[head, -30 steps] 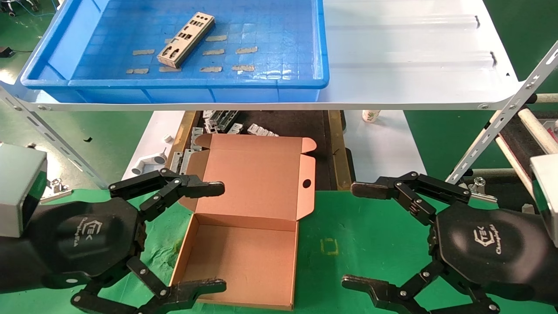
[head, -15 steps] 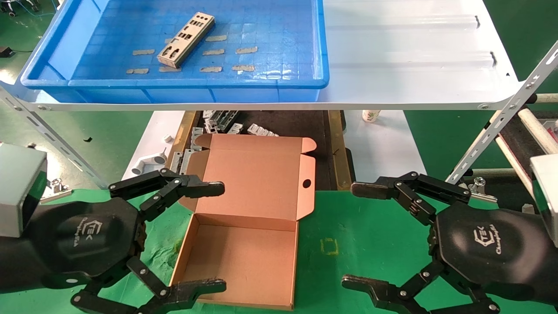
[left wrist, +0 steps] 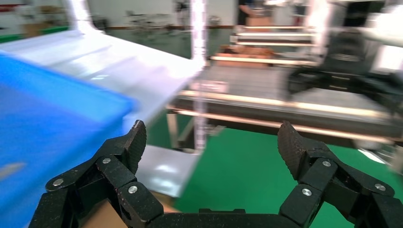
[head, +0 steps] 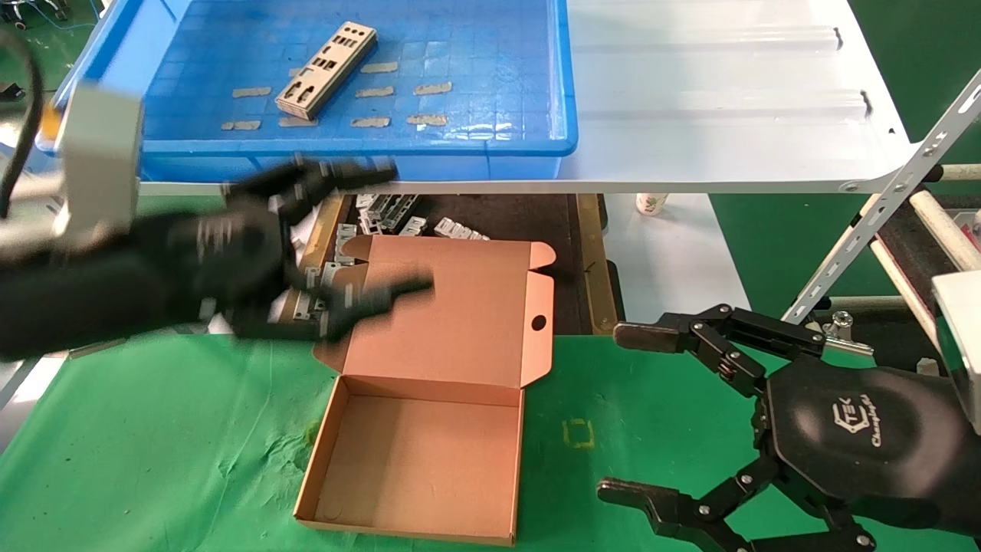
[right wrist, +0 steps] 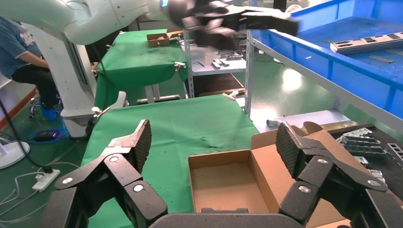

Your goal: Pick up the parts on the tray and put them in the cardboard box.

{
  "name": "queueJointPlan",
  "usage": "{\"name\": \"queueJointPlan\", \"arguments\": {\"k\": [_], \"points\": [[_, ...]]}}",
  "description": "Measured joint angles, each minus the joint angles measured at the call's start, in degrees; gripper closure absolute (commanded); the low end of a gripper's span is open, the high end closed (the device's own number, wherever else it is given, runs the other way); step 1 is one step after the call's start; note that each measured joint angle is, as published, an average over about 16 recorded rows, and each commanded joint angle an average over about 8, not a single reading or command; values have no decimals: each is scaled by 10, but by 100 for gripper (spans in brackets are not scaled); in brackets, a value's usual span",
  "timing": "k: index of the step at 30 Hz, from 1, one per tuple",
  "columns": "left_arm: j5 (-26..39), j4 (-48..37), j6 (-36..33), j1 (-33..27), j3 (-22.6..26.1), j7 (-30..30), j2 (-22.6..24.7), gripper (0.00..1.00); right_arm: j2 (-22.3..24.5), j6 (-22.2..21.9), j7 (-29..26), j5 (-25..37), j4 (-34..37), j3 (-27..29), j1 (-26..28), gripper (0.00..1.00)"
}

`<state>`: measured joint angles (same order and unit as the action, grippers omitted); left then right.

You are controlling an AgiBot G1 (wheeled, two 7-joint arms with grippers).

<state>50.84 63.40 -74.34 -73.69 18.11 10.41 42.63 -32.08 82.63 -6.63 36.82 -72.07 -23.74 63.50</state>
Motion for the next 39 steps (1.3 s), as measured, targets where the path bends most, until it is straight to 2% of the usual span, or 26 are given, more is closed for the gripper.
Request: {"name": "queueJointPlan", "arguments": {"k": [7, 20, 30, 32, 34, 38, 39], "points": [[74, -110, 65, -96, 25, 3, 47, 0, 0, 0, 0, 0, 0, 0, 0, 100], [202, -390, 169, -281, 85, -12, 162, 0, 0, 0, 0, 0, 0, 0, 0, 100], [248, -543, 256, -360, 109, -47, 232, 0, 0, 0, 0, 0, 0, 0, 0, 100], [251, -561, 274, -368, 110, -53, 241, 8, 0, 0, 0, 0, 0, 0, 0, 100], [253, -576, 291, -373, 111, -57, 249, 23, 0, 0, 0, 0, 0, 0, 0, 100], [253, -596, 314, -380, 110, -61, 259, 72, 0, 0, 0, 0, 0, 0, 0, 100], [252, -600, 317, -381, 109, -62, 260, 82, 0, 0, 0, 0, 0, 0, 0, 100]]}}
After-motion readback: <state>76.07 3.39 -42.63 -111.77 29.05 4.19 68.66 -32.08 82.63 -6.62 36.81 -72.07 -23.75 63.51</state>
